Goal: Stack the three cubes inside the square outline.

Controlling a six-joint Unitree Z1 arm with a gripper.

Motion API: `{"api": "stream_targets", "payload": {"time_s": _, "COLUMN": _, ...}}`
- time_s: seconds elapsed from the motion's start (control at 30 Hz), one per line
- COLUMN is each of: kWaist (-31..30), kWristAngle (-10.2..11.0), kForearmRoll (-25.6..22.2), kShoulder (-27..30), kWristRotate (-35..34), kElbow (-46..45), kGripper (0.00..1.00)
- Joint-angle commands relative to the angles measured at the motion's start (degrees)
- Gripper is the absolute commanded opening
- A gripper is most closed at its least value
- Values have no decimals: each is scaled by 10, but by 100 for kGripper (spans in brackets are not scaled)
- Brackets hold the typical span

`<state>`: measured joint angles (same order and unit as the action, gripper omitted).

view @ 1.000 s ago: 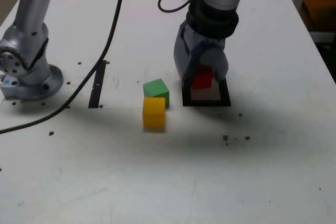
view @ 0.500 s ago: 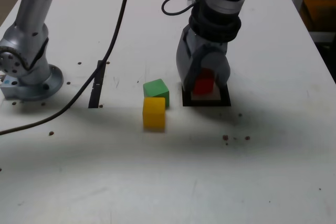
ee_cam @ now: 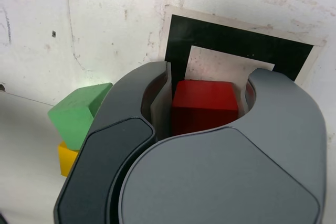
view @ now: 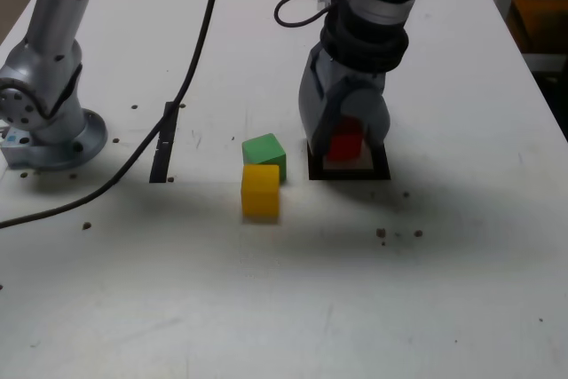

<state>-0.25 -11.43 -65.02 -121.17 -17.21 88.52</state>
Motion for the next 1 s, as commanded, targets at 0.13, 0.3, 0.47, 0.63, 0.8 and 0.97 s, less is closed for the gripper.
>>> {"api": "stream_targets", "payload": {"time_s": 0.13, "kWaist": 0, "kWristAngle": 0, "kForearmRoll": -2, "kShoulder": 11, "kWristRotate": -2, "kElbow": -3, "kGripper": 91}}
{"api": "stream_targets", "payload": {"time_s": 0.3, "kWaist": 0, "kWristAngle": -1, "kForearmRoll": 0, "kShoulder": 13, "kWristRotate": -2, "kElbow": -4, "kGripper": 98}}
{"api": "stream_targets", "payload": {"time_s": 0.47, "kWaist": 0, "kWristAngle": 0, "kForearmRoll": 1, "kShoulder": 15, "kWristRotate": -2, "kElbow": -4, "kGripper": 100}}
{"api": "stream_targets", "payload": {"time_s": 0.63, "kWaist": 0, "kWristAngle": -2, "kForearmRoll": -3, "kShoulder": 25, "kWristRotate": -3, "kElbow": -6, "kGripper": 100}}
{"api": "stream_targets", "payload": {"time_s": 0.8, "kWaist": 0, "kWristAngle": -3, "kForearmRoll": -45, "kShoulder": 54, "kWristRotate": -24, "kElbow": 6, "kGripper": 100}}
{"api": "stream_targets", "payload": {"time_s": 0.97, "kWaist": -20, "kWristAngle": -1, "kForearmRoll": -144, "kShoulder": 74, "kWristRotate": -67, "kElbow": 32, "kGripper": 100}}
